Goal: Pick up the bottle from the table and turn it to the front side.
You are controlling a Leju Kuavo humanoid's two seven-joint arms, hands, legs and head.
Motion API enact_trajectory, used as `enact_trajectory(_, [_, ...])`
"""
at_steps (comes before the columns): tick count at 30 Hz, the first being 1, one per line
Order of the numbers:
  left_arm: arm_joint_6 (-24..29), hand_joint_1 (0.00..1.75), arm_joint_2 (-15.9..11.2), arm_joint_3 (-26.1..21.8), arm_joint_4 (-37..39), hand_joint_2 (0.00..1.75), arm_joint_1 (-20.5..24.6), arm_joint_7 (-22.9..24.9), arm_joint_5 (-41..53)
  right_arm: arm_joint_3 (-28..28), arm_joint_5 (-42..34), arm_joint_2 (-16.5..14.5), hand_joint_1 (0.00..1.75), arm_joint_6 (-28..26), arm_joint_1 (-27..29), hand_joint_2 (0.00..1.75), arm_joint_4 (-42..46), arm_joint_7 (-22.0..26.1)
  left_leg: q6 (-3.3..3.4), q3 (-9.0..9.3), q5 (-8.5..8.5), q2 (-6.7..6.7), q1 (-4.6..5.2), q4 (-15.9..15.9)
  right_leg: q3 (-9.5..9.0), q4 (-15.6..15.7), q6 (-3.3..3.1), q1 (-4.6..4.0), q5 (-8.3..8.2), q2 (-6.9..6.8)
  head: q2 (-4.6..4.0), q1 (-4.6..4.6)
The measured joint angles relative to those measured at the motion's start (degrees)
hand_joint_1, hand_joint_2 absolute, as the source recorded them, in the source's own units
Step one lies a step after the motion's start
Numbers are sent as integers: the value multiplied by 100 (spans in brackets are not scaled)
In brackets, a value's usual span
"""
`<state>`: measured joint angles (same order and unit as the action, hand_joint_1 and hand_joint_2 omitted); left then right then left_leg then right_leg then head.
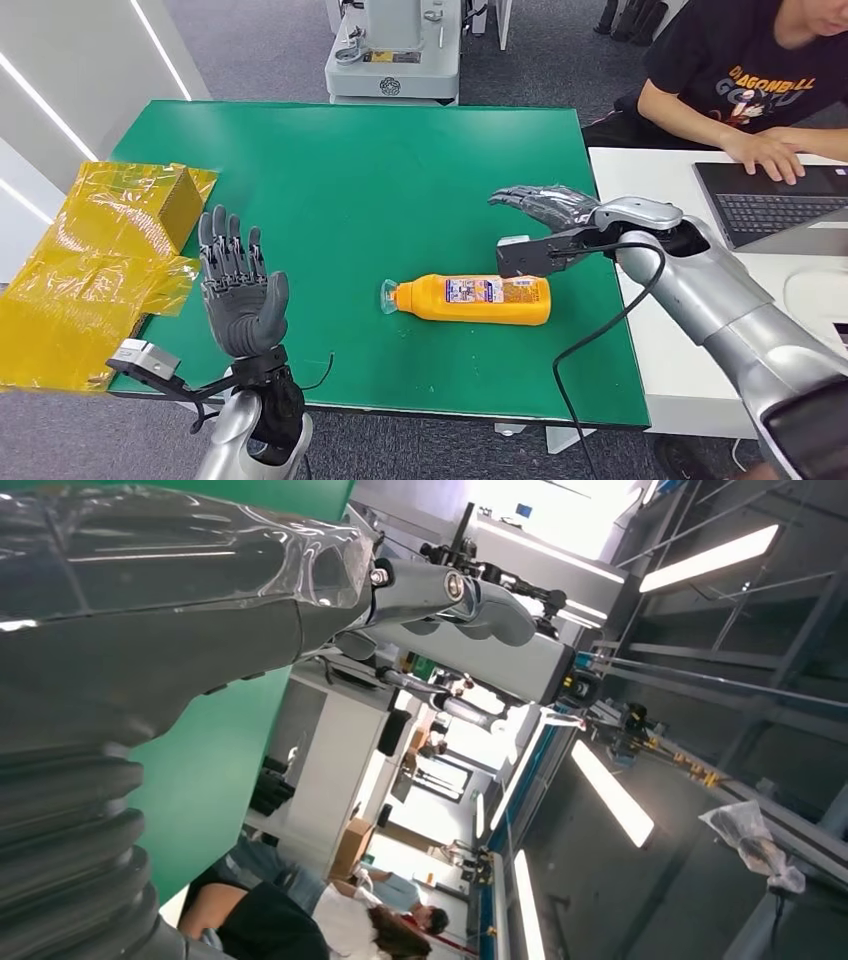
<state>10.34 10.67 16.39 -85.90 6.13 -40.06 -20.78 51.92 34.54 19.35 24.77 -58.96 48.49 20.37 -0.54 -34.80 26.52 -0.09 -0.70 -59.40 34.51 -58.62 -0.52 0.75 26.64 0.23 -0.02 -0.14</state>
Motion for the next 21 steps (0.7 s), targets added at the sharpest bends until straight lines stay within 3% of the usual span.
enact_trajectory(10, [-33, 0, -2, 39, 0, 175, 3, 0, 3, 1015, -133, -310, 0, -913, -54, 175, -1055, 150, 0, -2, 0, -2, 1, 0, 0, 1, 1, -1, 0, -3, 0, 1])
enact_trajectory(13, [-66, 0, -1, 39, 0, 175, 3, 0, 30, 1146, -95, -375, 0, -1132, -36, 175, -1263, 194, 0, -2, 0, -2, 1, 0, 0, 1, 1, -1, 0, -3, 0, 1])
enact_trajectory(18, [-166, 0, -1, 39, 29, 175, 5, 0, 78, 1256, 44, -536, 0, -2121, 109, 175, -1600, 291, 0, 3, 2, 5, 1, 0, -1, 3, 0, 0, 0, 5, 0, 1])
enact_trajectory(21, [-198, 0, 3, 39, 102, 175, 19, 0, 137, 1277, 73, -626, 0, -2305, 139, 175, -1786, 309, 0, 13, 3, 13, 0, 0, -5, 3, 0, 0, 0, 13, 0, -1])
